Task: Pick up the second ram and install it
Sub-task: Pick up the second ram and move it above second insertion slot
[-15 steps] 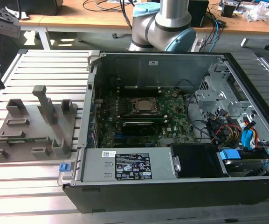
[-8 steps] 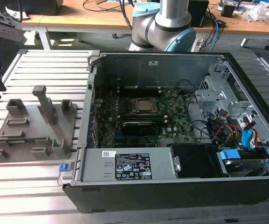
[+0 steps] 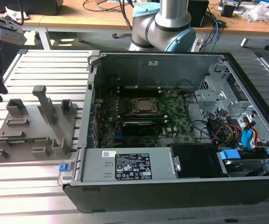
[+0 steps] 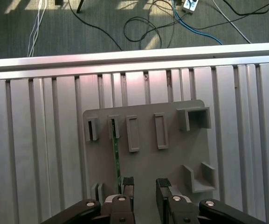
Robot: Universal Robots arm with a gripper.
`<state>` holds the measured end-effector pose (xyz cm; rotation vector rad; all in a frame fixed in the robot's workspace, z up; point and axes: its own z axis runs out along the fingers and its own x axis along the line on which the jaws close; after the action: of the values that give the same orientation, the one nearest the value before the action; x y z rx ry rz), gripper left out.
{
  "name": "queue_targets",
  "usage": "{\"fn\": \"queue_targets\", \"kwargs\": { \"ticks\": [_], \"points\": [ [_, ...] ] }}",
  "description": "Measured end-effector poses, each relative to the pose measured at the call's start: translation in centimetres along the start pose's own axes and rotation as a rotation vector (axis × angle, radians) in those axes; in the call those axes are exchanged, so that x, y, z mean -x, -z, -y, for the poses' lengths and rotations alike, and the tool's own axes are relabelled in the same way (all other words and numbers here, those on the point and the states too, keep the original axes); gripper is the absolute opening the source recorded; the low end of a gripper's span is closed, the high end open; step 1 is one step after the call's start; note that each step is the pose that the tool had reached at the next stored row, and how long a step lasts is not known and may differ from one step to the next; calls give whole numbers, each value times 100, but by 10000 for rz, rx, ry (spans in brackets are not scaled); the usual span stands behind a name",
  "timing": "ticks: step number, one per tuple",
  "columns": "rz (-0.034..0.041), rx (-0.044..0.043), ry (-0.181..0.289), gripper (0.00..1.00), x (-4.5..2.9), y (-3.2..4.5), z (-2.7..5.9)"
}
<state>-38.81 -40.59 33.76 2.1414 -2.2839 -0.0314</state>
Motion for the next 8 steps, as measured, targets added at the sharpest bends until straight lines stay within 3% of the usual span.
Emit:
{"fn": "queue_targets", "kwargs": {
  "ticks": [8],
  "points": [
    [0, 0, 0, 33, -1, -97, 2]
  ]
}}
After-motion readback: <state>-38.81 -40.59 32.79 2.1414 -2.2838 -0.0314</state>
